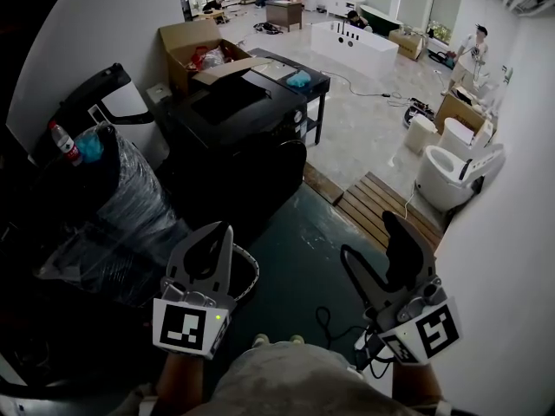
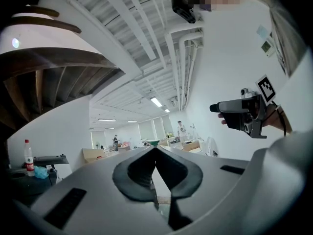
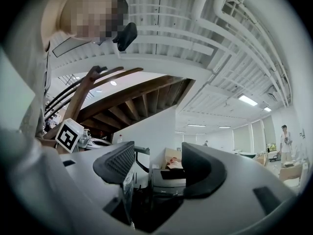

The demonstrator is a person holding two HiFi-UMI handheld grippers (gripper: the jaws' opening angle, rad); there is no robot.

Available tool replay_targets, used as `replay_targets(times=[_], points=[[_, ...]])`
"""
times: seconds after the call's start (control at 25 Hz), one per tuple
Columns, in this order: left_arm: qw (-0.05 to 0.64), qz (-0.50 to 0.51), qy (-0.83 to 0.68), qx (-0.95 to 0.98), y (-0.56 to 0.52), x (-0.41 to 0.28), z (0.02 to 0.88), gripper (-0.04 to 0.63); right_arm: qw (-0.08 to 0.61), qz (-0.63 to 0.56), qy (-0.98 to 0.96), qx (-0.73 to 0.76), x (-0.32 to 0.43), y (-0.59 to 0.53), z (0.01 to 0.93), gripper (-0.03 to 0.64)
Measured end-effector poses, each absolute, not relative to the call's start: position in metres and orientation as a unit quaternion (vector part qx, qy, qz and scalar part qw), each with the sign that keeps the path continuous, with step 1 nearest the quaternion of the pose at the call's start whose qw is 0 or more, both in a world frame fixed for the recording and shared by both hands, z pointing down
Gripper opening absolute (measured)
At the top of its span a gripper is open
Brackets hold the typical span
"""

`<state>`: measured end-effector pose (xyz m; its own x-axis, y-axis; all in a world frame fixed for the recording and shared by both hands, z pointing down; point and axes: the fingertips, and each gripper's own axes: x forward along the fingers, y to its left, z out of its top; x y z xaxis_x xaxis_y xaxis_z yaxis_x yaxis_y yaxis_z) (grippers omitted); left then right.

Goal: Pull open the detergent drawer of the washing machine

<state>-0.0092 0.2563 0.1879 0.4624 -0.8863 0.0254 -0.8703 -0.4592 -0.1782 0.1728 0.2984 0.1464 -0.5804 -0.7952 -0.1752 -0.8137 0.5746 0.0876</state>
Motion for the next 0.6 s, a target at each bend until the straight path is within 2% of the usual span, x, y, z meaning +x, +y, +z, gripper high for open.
replay_targets(times=[0.6], points=[[0.104,-0.083,0.545,-0.828,0.236,-0.006,0.201,0.017,0.055,0.05,0.896,-0.438,0.197,0.273,0.171,0.302]])
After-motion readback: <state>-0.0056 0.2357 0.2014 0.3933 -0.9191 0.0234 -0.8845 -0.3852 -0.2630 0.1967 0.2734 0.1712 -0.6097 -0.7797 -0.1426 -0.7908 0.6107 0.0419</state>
